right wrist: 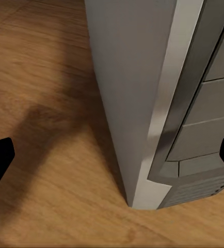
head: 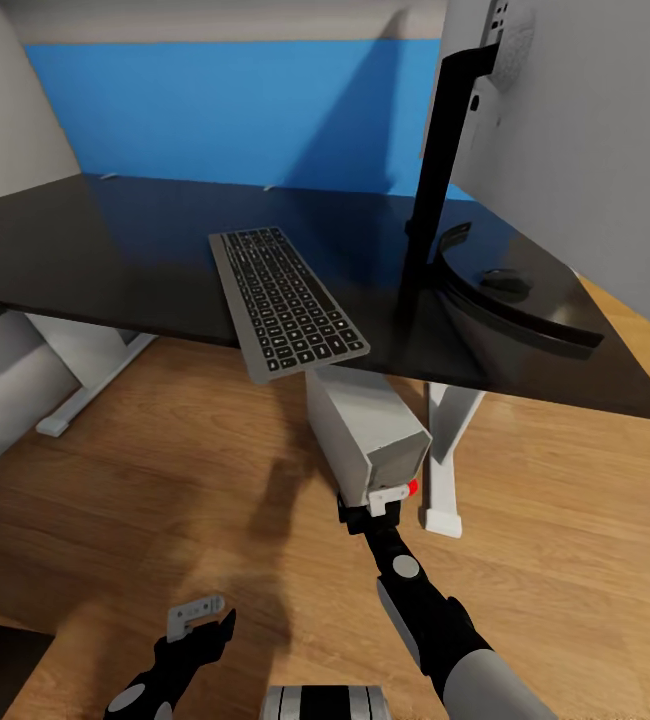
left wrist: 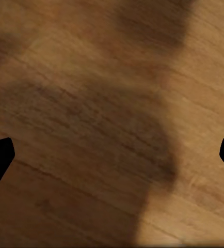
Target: In the bedroom, organize the workspace by keeping the computer under the desk, ensuring the monitor is on the desk, placing the keyboard on the desk next to the monitor, placing the mouse on the desk next to the keyboard, moving the folder from the swivel chair onto the desk next to the mouse, stacking the notebook on top of the folder with the pen on top of the notebook, and positioning the swivel chair next to the desk.
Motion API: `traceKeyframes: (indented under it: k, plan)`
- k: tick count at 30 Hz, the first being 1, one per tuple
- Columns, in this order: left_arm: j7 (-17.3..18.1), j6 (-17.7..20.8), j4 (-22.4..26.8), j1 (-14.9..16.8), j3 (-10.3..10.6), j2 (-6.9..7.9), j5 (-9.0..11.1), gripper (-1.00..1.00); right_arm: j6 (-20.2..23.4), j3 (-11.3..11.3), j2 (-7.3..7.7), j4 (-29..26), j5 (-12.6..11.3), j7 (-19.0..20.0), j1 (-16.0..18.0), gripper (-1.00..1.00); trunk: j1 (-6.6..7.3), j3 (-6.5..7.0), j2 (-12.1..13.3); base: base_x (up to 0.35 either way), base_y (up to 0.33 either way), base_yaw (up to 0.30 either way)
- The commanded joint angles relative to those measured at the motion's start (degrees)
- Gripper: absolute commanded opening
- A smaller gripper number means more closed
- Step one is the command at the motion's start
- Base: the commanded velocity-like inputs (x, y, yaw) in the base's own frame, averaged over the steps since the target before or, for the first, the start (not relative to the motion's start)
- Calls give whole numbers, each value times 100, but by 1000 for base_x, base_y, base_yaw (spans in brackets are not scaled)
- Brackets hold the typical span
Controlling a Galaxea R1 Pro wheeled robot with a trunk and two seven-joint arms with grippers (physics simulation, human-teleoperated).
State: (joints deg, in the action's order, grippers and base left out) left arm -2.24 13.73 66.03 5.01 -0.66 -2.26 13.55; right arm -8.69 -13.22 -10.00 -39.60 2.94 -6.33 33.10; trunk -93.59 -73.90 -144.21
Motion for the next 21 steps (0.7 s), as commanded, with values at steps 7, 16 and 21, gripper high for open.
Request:
traceKeyframes:
  k: [7, 16, 21]
  plan:
    - [-20, 34, 11, 0, -7, -1, 60, 100, -10, -14, 0, 5, 35, -44, 4, 100, 1, -4, -2, 0, 0, 0]
    - [-13, 34, 8, 0, -28, 12, 60, 100, -10, -14, 0, 5, 32, -44, 4, 100, 1, -4, -2, 0, 0, 0]
    - [-13, 34, 7, 0, -30, 14, 60, 100, -10, -14, 0, 5, 37, -44, 4, 100, 1, -4, -2, 44, 15, 0]
